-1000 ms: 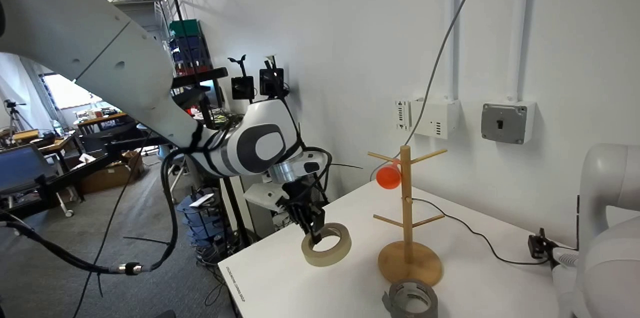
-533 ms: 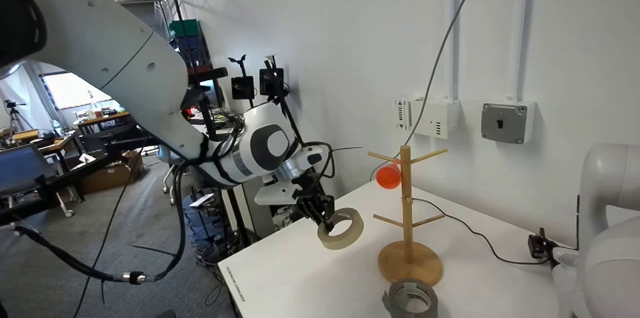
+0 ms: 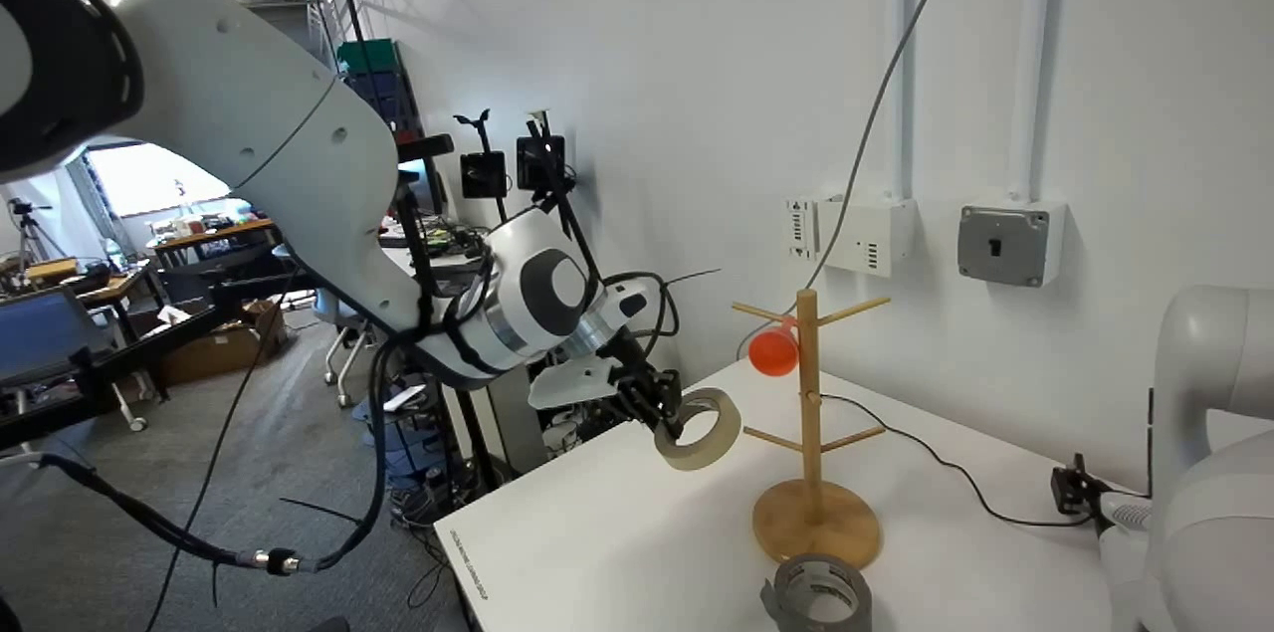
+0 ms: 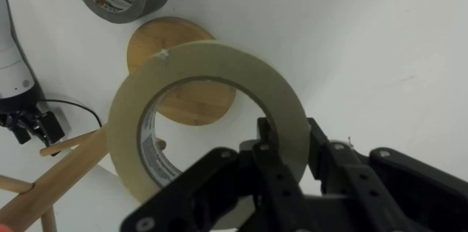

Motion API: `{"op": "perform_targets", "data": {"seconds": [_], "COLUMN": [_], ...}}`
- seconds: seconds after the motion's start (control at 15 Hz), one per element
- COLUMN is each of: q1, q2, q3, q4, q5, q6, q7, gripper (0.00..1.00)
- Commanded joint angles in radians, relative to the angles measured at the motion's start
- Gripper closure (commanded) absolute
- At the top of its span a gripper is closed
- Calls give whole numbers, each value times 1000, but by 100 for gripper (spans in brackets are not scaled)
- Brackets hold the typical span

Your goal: Hang the white masking tape on the wooden stand

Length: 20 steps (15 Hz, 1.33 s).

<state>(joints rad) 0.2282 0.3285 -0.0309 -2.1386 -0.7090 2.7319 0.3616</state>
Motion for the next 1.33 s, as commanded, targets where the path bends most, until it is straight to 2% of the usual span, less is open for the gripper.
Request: {"op": "perform_targets", "data": {"seconds": [0.0,0.33,0.93,1.0,1.07,1.13,1.27], "q1": [22,21,30,28,26,25,28], "q2": [49,114,224,230,235,239,246], "q3": [-60,-89,-83,-84,-85,-84,-84], "q4": [63,113,214,223,230,235,243], "q5": [-132,-210,-204,-202,-200,-198,-196], "q6": [54,69,55,56,56,54,52], "q7": [62,119,132,131,130,130,137], "gripper": [94,94,94,80,50,49,35]}}
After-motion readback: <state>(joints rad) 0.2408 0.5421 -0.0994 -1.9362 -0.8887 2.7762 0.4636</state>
